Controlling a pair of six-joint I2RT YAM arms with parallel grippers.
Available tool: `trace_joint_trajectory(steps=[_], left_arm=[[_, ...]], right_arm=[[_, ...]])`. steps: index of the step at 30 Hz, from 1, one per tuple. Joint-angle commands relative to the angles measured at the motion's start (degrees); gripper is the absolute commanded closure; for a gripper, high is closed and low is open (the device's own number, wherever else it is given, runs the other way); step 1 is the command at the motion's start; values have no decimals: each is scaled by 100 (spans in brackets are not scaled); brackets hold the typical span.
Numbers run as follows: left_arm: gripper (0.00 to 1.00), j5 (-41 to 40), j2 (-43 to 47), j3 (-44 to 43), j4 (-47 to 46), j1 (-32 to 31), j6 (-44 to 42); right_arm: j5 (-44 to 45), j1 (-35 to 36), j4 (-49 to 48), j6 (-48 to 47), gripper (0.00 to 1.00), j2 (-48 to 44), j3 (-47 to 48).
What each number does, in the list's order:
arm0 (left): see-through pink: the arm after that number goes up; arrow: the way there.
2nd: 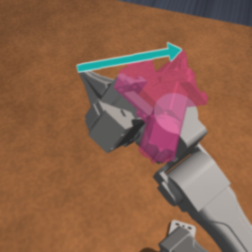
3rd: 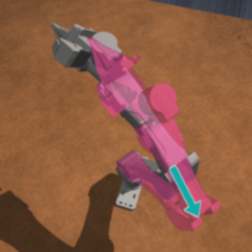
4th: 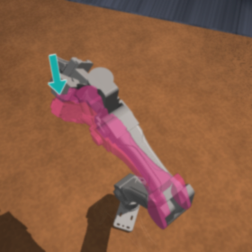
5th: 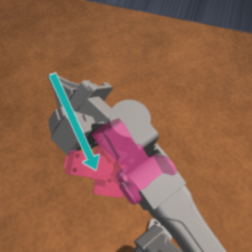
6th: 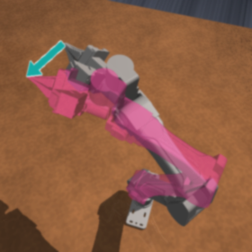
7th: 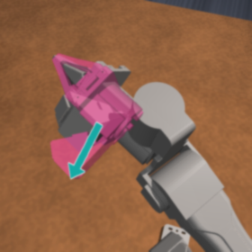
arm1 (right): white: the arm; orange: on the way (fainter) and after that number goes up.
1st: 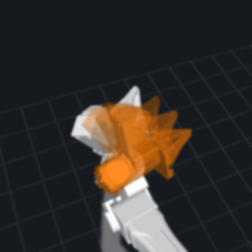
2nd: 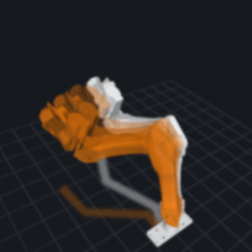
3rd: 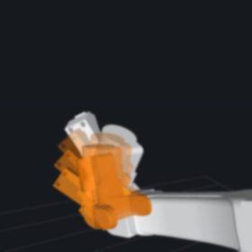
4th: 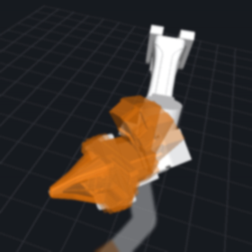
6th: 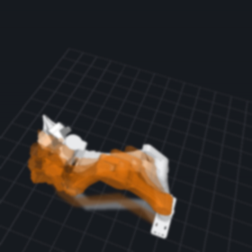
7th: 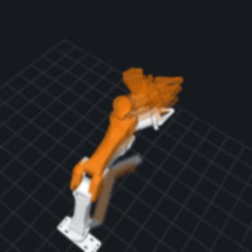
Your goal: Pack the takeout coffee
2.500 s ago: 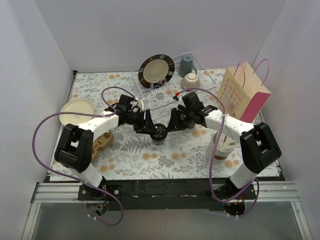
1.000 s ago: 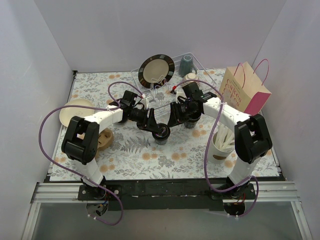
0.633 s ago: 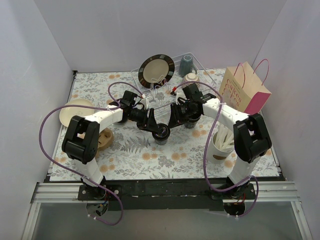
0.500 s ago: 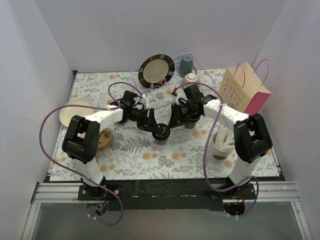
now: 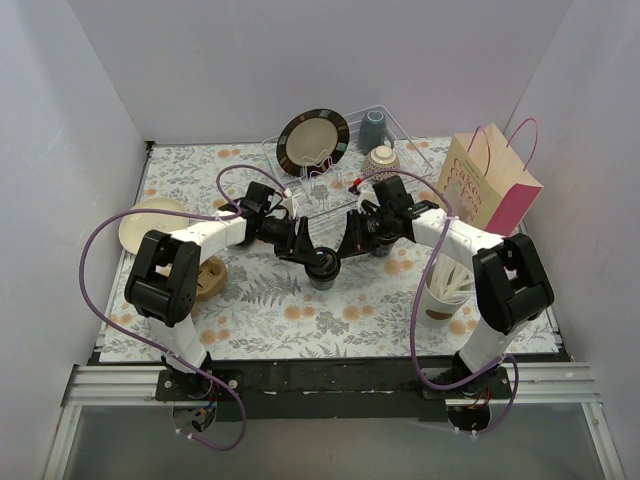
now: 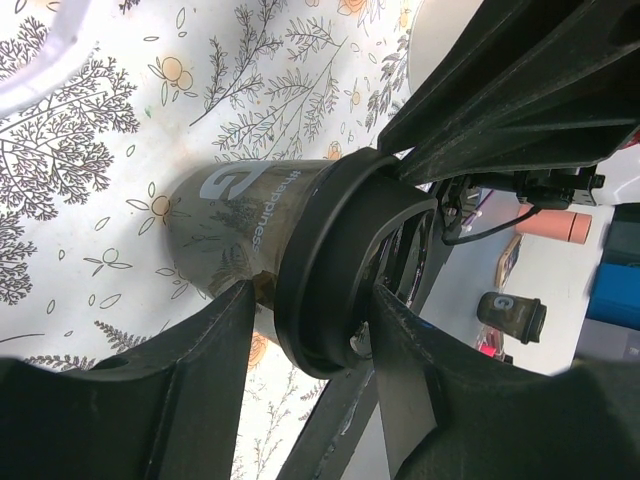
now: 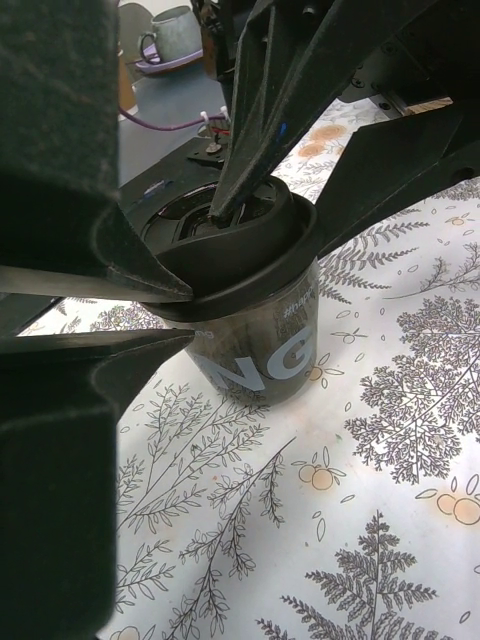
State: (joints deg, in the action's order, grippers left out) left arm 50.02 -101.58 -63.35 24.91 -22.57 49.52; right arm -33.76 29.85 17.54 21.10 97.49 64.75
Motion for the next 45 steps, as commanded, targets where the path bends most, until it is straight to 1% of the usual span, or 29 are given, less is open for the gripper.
trace_joint_trajectory(steps=[1,3,5,7,8,9,12,13,16,19,22,25,29,31,34,41,45], left_arm=[[55,-1837,-503,482,550,-81,-461],[55,-1899,-512,455,594,-72,-452],[56,-1960,-477,447,603,-72,-347],[56,-2005,-450,429,664,-72,-250],[55,-2014,-433,420,708,-72,-93],[55,-2040,-415,403,752,-72,-30],[54,-1953,-301,481,762,-72,294],[54,-1926,-179,508,744,-72,382],[53,-1873,-38,578,717,-72,725],[53,-1733,41,578,735,-72,980],[53,-1688,112,561,700,-72,1200],[53,-1697,112,438,779,-72,1332],[52,-1767,51,315,901,-81,1455],[52,-1820,-2,262,981,-72,1482],[52,-1926,-2,218,1113,-72,1517],[52,-1970,51,262,1104,-72,1719],[52,-2005,68,288,1113,-72,1745]], right_arm=[[1003,100,628,-221,78,332,-437],[942,100,663,-256,78,341,-263],[871,109,707,-256,76,306,-43],[827,100,803,-230,71,288,387],[792,92,830,-229,70,305,546],[714,92,952,-203,69,323,904],[669,92,1172,-133,60,446,1511],[669,100,1251,-98,55,446,1619],[686,92,1304,43,42,341,1874],[713,92,1313,209,33,183,1892],[634,92,1200,498,32,-62,1682],[563,92,910,763,29,-370,1173],[528,127,374,1394,26,-705,321],[528,153,66,1554,25,-801,126],[537,258,-137,1678,26,-732,11],[607,355,-348,1731,26,-495,-6],[633,373,-365,1704,33,-345,11]])
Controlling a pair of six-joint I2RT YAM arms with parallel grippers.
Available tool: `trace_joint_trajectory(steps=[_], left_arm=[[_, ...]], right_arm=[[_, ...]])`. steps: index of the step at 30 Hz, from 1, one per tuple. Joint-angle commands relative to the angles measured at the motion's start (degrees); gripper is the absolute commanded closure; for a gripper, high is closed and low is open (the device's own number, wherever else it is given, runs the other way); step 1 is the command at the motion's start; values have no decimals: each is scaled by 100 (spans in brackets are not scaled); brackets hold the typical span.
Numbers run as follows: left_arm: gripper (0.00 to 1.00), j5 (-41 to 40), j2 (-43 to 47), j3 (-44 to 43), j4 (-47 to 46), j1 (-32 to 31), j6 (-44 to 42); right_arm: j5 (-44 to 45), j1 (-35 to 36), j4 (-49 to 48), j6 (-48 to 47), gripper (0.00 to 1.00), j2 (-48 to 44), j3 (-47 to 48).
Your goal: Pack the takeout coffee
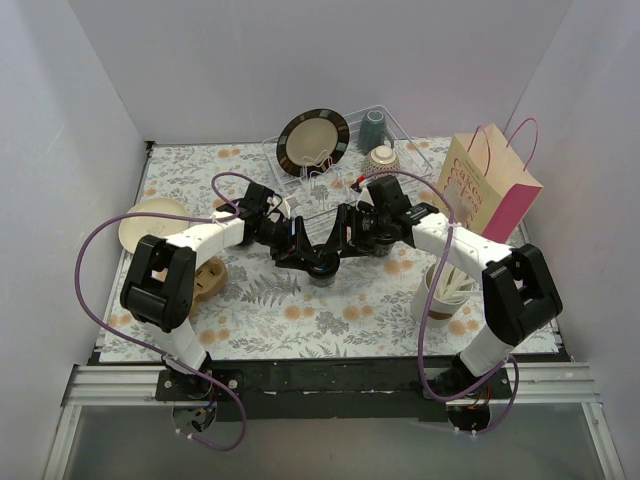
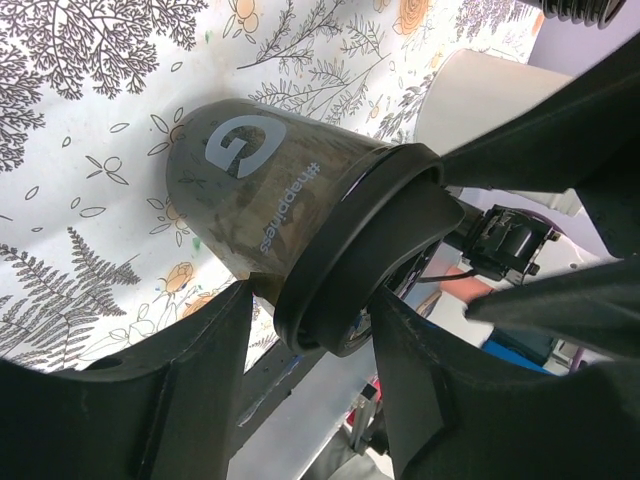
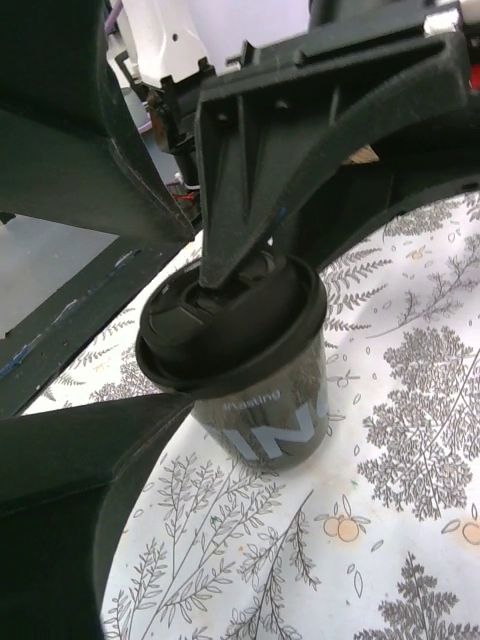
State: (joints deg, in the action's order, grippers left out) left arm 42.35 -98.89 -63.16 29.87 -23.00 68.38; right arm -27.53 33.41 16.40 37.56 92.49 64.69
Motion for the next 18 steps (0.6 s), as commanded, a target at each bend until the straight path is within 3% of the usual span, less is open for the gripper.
trace_joint_trajectory(steps=[1,14,18], left_arm=[[52,-1255,-201,286,608,-29,-132],[52,-1290,-122,418,555,-29,-44],[52,-1247,-60,427,520,-29,-18]], right_arm=[[80,34,-234,24,34,182,18],[265,157,-120,-214,37,402,-70],[327,166,-146,-232,43,428,-184]])
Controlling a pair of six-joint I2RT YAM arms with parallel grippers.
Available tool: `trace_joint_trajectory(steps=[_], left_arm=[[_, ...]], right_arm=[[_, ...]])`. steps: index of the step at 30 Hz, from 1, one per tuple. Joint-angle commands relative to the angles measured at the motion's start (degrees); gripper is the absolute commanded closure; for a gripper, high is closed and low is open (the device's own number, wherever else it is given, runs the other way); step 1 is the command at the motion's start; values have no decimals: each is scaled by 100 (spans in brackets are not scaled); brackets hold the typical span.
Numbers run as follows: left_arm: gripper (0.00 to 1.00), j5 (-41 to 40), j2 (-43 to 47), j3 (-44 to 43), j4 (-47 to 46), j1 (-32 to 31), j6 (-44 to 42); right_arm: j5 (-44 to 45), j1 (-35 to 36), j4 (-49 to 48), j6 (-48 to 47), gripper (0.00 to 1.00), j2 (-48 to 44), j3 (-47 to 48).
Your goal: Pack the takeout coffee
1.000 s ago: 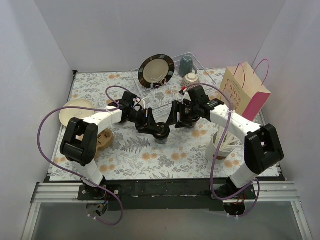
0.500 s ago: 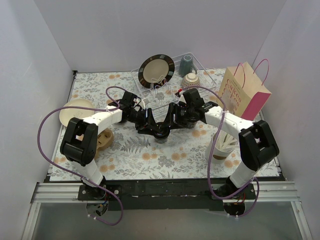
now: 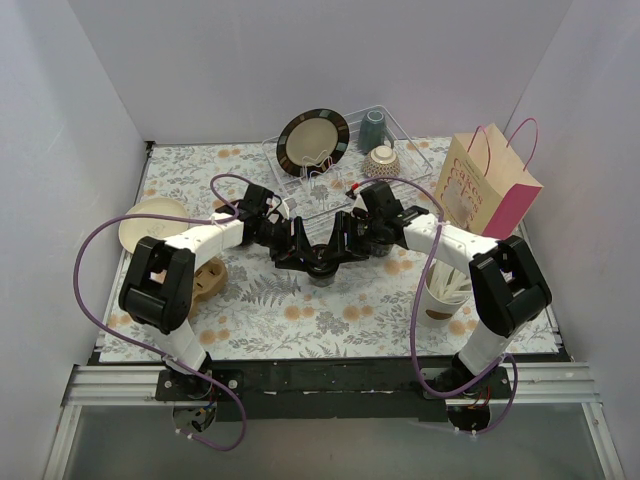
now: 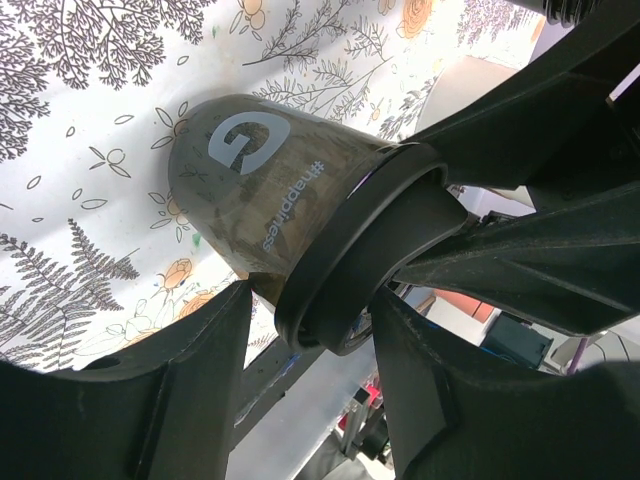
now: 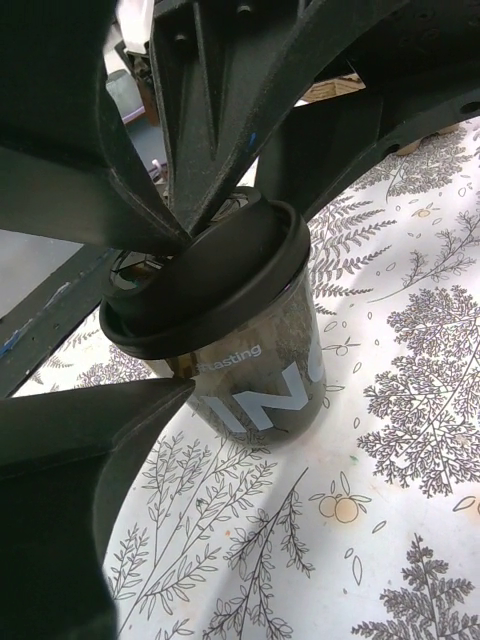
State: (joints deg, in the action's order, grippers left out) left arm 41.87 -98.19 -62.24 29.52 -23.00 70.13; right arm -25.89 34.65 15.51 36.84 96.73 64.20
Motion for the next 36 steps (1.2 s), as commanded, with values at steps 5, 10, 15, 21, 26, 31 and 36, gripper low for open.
trace_joint_trajectory(steps=[5,10,15,21,26,31,36], left_arm=[[52,-1155,-16,247,520,-29,-201],[48,-1190,81,-121,529,-20,-280],[46,-1058,230,-324,476,-2,-289],[45,-804,581,-465,494,103,-439],[45,-443,836,-289,300,138,-447],[49,-600,1109,-34,265,287,-474],[57,-575,1197,369,38,411,-369]], right_arm=[[128,41,-13,-335,52,118,-66],[49,41,93,-625,59,189,-57],[-30,41,233,-784,61,294,-75],[-4,41,347,-968,62,329,-84],[-12,41,365,-1082,63,329,-110],[-21,41,453,-1337,63,364,-58],[-57,50,594,-1557,63,373,13]])
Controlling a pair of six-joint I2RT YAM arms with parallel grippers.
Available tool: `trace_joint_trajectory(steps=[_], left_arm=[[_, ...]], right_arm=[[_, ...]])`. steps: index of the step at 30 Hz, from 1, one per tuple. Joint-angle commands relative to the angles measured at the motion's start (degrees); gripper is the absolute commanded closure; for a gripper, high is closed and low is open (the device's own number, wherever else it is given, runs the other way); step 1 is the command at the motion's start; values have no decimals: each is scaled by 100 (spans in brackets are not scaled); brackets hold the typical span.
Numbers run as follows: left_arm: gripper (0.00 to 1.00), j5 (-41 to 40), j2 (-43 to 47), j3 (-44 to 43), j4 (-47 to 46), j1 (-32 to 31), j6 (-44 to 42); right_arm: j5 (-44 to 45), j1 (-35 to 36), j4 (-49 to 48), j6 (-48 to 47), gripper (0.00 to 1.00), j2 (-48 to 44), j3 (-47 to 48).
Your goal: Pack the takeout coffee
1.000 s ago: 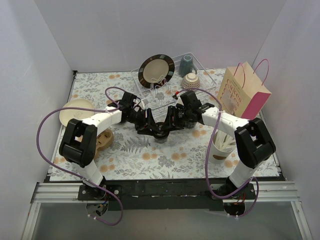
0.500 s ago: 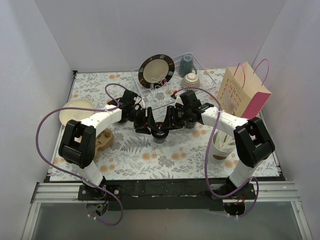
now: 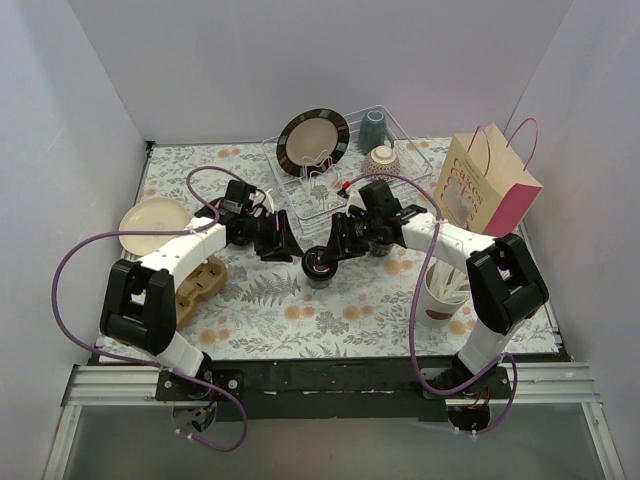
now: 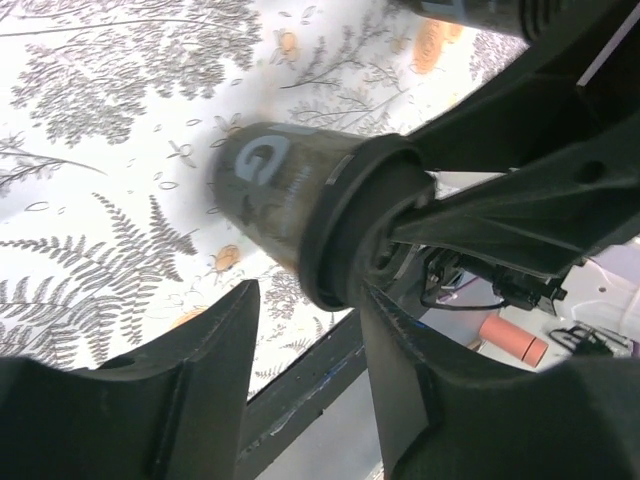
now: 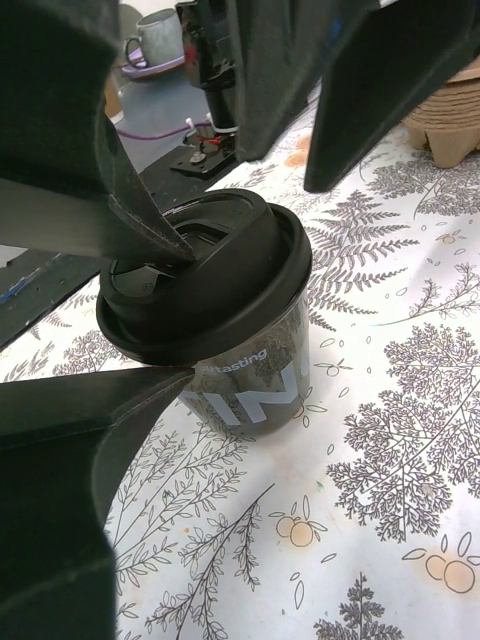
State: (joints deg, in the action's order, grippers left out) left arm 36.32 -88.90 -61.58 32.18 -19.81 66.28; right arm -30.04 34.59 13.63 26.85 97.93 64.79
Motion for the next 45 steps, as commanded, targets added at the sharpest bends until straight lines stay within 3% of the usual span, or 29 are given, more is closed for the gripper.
trace_joint_trajectory(steps=[1,6,33,45], left_arm=[[57,33,294,505,-317,92,51],[57,279,356,911,-897,92,227],[60,596,84,1113,-1478,92,201],[69,-115,-303,1377,-881,-40,0]], right_arm=[[359,48,817,-602,63,262,-37],[333,48,887,-734,63,279,-2],[121,101,861,-980,69,288,-46],[165,109,536,-1050,71,332,-388]])
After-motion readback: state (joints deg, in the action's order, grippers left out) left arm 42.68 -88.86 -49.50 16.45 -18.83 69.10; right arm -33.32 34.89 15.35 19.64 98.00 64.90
